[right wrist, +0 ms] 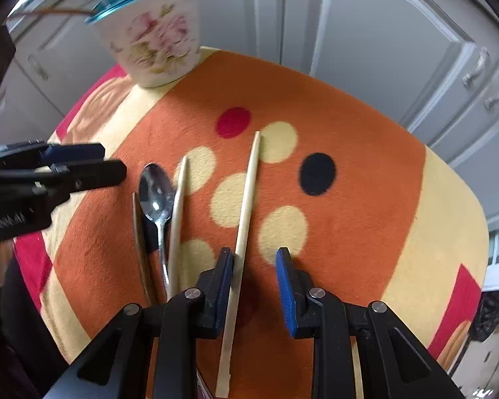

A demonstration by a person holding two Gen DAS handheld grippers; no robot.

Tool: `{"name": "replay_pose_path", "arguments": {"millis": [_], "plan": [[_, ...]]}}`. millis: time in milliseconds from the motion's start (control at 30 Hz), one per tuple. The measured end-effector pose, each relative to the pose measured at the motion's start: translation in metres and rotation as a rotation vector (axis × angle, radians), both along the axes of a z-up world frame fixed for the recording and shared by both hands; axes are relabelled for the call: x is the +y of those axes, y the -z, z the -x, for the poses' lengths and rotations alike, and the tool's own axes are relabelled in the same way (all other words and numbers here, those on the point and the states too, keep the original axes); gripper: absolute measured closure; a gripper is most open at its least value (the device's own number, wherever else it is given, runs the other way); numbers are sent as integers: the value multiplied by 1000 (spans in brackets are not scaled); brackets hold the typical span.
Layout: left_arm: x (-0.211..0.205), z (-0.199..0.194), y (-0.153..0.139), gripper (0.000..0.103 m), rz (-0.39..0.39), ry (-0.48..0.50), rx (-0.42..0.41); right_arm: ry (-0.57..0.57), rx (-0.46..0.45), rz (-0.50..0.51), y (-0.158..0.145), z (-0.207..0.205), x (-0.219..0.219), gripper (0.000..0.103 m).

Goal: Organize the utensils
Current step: 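Grasp a wooden chopstick with the right gripper while the left gripper grasps a metal spoon, then lift the chopstick and spoon and carry them over the cup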

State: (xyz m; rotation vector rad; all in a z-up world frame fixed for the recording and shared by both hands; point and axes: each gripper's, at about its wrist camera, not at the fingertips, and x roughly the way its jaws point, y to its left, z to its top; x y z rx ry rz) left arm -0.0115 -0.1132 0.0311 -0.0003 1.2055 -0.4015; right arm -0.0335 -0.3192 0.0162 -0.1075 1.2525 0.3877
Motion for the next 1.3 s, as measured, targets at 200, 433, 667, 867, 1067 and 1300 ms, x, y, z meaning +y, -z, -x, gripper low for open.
{"name": "replay_pose_path", "arguments": {"millis": [200,433,667,867,1067,1300], "plan": [[-17,-11,10,58,0,58,27,25,17,-108,-1,-15,-9,78],[-33,-15,13,78,-9,138,17,-28,23,-74,6,-25,9,78],[-46,-11,14,96,-9,203,-6,-66,16,-75,3,-31,8,85],[-33,-5,-11,99,32,173,-40,-78,11,-71,-7,-30,2,98],[-12,4,-48,101,70,135,-114,-54,-49,-127,-43,-18,-15,98],[7,18,-100,102,78,115,-231,-24,-134,-208,-86,4,-33,98]]}}
